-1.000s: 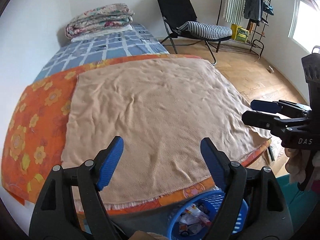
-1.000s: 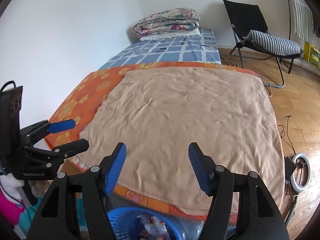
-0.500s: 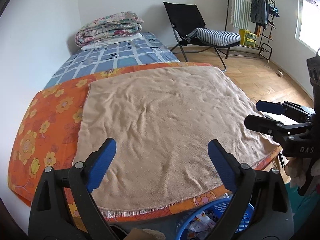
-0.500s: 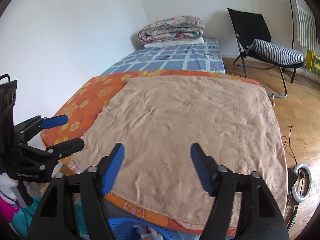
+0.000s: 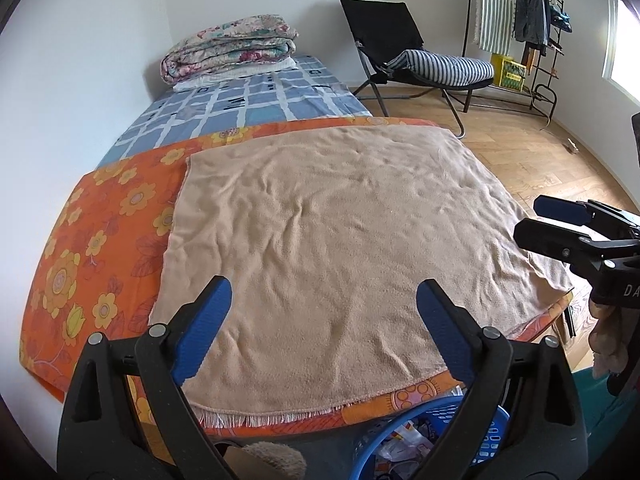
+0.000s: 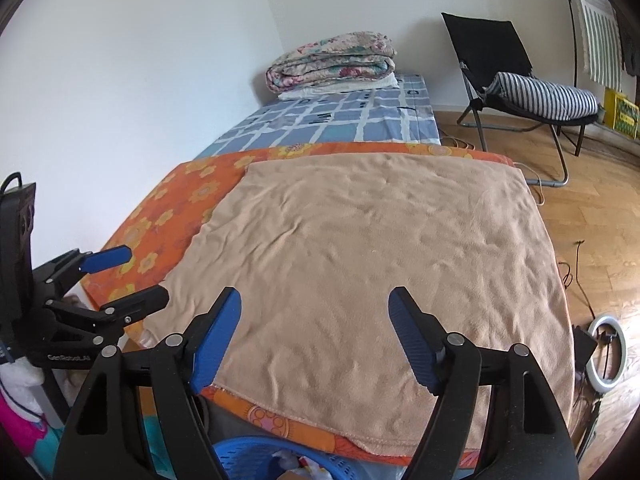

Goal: Collect trash

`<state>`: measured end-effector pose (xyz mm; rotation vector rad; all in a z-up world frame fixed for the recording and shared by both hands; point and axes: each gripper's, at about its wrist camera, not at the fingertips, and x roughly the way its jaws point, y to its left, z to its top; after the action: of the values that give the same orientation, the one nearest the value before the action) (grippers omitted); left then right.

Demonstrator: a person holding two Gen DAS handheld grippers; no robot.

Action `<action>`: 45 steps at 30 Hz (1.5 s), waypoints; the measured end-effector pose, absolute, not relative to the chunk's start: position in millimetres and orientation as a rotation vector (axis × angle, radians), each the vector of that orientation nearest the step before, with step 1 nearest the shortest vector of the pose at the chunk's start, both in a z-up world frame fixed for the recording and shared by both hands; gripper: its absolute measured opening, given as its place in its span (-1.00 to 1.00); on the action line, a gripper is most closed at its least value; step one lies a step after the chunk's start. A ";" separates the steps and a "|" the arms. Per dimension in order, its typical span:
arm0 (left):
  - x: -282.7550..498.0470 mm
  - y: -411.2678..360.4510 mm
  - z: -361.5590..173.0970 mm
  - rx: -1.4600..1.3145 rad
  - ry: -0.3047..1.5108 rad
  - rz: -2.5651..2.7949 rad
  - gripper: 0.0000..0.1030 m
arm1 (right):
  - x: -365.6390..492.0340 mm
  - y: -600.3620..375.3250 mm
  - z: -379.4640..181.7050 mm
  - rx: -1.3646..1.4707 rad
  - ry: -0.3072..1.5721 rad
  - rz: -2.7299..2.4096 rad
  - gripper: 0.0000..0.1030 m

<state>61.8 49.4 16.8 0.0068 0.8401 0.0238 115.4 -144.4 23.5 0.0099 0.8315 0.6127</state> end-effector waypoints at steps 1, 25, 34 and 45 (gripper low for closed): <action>61.7 49.8 16.5 0.004 0.839 0.023 0.86 | 114.9 -144.2 24.3 0.005 0.828 0.612 0.48; 68.0 51.9 15.2 -0.003 0.863 0.062 0.92 | 122.0 -150.6 18.3 0.016 0.848 0.571 0.49; 67.4 52.1 15.1 -0.003 0.864 0.062 0.92 | 124.4 -152.2 15.3 0.031 0.864 0.570 0.49; 67.3 52.0 15.3 -0.005 0.865 0.062 0.93 | 125.4 -154.0 13.5 0.047 0.874 0.559 0.49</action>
<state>67.3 52.0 15.3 -0.0046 0.8646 0.0623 125.4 -154.0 13.5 0.0468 0.8736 0.5594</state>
